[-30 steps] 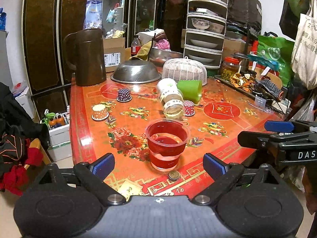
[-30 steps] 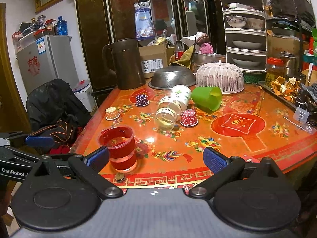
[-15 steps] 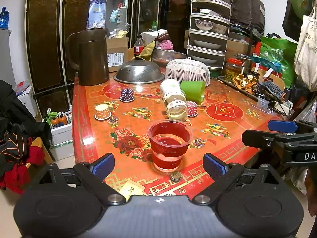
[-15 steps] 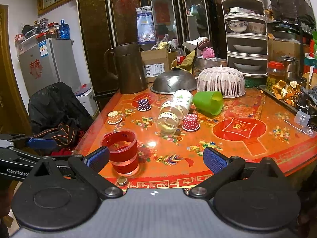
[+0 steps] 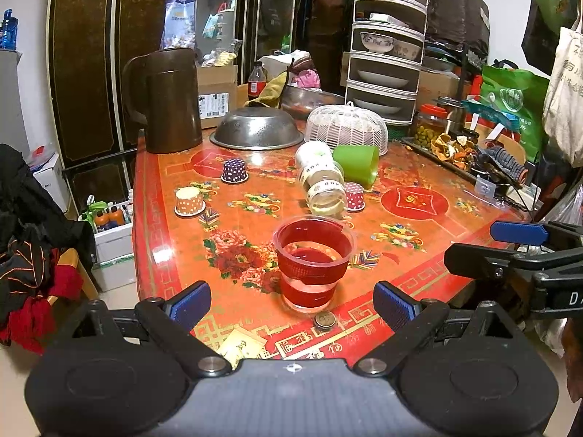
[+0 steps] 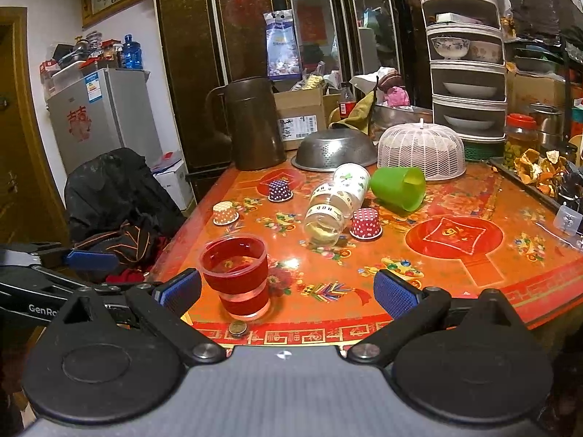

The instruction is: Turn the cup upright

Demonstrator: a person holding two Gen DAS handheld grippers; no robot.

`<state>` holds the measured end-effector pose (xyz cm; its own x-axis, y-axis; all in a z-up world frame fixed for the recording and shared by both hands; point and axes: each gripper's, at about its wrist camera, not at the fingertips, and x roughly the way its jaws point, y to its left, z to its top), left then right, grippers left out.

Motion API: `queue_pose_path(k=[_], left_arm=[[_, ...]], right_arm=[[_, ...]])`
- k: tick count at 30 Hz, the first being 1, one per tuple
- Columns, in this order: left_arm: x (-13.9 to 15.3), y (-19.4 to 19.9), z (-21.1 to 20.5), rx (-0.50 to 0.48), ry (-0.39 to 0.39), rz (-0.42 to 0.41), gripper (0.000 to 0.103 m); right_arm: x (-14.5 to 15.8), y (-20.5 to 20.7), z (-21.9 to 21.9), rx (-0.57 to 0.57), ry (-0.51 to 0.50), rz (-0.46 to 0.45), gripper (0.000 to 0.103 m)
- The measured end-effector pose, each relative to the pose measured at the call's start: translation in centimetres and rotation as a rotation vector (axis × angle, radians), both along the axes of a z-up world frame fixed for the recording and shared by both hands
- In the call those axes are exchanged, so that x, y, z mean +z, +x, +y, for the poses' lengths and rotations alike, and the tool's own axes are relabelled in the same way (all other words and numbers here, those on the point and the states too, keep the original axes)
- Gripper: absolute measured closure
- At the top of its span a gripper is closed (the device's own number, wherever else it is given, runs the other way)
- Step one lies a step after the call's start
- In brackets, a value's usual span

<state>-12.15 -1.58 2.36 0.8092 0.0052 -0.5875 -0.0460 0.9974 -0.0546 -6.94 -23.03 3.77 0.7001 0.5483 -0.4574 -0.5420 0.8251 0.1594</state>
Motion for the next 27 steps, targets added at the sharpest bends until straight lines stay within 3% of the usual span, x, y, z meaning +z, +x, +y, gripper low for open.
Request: queue_pose_path(k=[27], left_arm=[[-0.10, 0.06, -0.16, 0.000, 0.002, 0.003, 0.006]], right_arm=[[-0.11, -0.30, 0.13, 0.019, 0.003, -0.005, 0.001]])
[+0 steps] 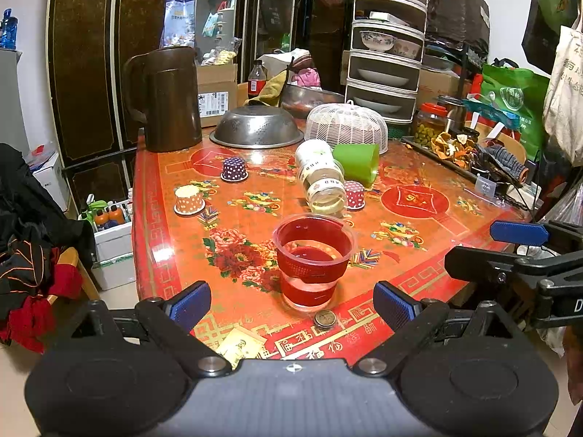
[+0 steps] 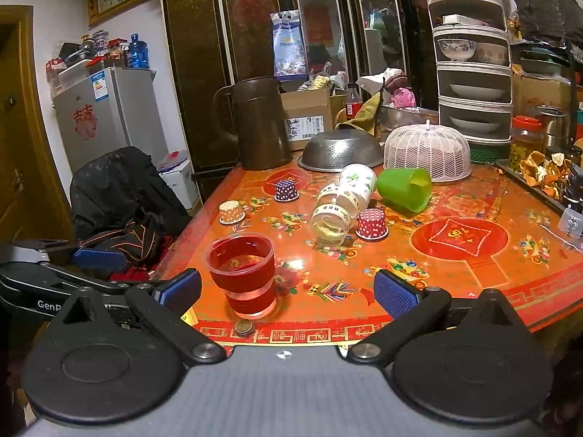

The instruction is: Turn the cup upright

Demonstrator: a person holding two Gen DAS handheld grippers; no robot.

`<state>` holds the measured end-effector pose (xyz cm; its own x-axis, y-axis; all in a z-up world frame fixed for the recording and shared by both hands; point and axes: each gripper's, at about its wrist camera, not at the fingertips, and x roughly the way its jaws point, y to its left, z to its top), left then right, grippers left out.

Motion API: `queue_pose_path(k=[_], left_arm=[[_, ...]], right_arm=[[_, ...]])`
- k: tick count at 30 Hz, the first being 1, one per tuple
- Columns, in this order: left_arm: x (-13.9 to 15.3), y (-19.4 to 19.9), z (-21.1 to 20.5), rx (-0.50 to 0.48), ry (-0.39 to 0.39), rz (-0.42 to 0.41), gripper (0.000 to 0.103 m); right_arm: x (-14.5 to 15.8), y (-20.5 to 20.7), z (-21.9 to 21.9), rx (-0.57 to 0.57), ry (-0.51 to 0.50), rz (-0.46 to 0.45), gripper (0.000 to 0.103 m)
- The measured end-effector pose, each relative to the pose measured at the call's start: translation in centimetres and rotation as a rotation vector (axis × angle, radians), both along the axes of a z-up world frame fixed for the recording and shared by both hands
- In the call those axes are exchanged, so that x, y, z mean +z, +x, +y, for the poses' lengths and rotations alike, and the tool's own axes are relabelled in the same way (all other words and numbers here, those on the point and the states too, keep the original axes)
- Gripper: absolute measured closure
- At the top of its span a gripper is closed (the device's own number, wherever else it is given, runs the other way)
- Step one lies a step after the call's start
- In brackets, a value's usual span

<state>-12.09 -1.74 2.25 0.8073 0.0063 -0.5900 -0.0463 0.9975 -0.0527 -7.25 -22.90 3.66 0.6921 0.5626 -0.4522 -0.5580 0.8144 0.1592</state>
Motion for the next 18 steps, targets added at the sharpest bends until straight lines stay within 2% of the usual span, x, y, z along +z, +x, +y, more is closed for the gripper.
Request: queue_pose_path(k=[18], left_arm=[[0.07, -0.16, -0.02, 0.006, 0.008, -0.020, 0.006]], right_arm=[[0.00, -0.04, -0.12, 0.002, 0.003, -0.002, 0.001]])
